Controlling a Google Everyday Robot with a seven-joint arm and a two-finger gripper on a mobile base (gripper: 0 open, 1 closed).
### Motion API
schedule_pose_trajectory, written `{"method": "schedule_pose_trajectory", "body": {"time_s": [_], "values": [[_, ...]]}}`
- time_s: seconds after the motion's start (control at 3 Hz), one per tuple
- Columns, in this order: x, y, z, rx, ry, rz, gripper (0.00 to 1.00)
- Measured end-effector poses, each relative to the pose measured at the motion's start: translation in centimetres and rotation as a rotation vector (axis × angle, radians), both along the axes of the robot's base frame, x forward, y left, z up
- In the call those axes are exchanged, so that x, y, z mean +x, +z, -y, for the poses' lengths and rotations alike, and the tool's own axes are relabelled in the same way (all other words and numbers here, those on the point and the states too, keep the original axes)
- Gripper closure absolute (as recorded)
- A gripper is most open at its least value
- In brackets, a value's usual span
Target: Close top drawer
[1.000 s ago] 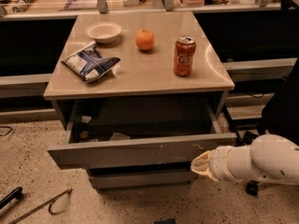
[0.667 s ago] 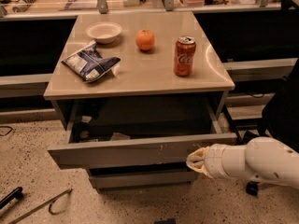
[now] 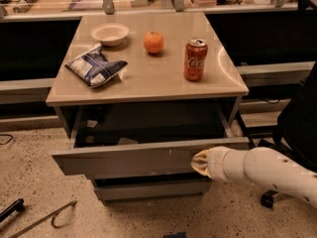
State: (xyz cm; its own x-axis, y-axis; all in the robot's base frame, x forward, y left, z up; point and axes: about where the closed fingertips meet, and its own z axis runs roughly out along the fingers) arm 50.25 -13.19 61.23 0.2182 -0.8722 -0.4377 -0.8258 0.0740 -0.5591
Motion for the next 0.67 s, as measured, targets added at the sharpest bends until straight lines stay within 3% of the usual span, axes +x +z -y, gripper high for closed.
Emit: {"method": "schedule_pose_trajectory", "body": {"time_s": [0.33, 0.67], "values": [[2.2, 0.7, -0.1, -0.038, -0.007, 0.088, 1.0], [4.7, 1.5, -0.2, -0.055, -0.018, 0.145, 1.0]]}}
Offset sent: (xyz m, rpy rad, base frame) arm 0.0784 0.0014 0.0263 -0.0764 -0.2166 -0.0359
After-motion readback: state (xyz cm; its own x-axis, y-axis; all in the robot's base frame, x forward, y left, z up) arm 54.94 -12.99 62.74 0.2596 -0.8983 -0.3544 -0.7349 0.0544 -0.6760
